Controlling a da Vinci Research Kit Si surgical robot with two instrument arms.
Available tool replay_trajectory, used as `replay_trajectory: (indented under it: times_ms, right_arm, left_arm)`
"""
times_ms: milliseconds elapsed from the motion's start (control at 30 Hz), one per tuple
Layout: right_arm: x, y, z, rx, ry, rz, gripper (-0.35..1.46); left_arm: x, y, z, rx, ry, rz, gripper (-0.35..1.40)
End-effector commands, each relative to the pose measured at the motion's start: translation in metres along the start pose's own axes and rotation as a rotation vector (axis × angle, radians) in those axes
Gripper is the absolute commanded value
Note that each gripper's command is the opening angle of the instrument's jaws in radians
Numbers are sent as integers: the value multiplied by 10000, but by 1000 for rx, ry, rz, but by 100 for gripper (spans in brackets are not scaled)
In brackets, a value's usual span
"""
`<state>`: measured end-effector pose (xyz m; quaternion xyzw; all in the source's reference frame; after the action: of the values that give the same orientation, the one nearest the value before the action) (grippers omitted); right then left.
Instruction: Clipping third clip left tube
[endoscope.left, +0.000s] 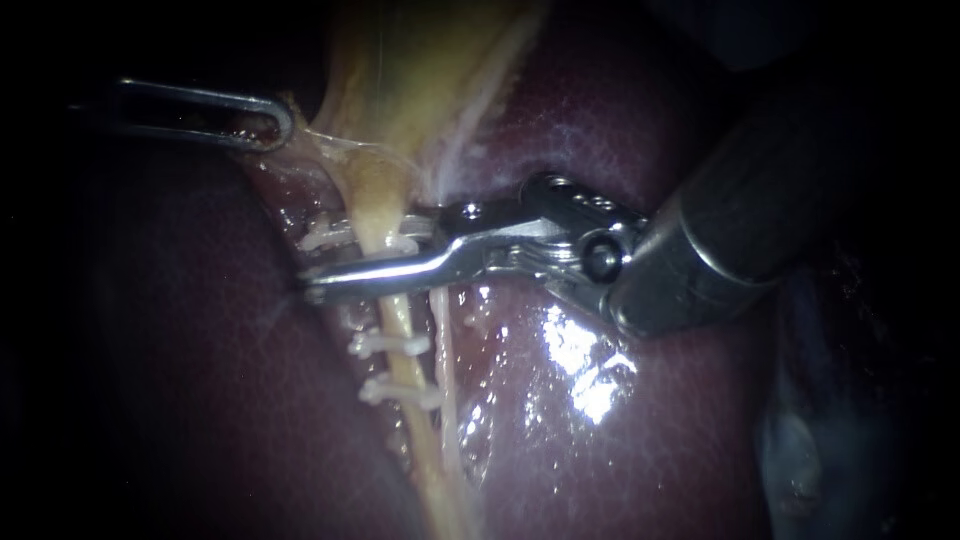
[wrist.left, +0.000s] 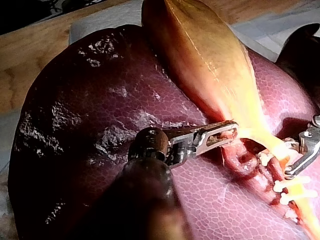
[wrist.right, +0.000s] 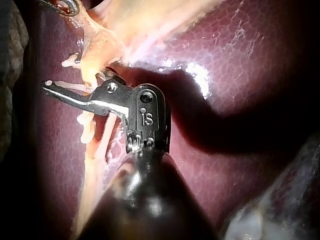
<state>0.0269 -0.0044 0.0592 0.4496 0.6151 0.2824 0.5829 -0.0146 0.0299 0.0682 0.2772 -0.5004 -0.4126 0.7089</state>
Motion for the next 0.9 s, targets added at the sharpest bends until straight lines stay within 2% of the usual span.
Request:
replay_trajectory:
  times_ms: [33,200,300,900]
  right_arm:
    - [0,-1,-1,0,0,6,34]
    - [-1,-2,-7,10,-6,13,3]
    - [-1,-2,-9,21,-11,13,-34]
    - [-5,-3,-12,35,-23,35,-35]
  left_arm:
    - [0,0,0,0,0,0,-35]
    - [0,0,0,0,0,0,-35]
    - [0,0,0,0,0,0,-35]
    - [0,0,0,0,0,0,-35]
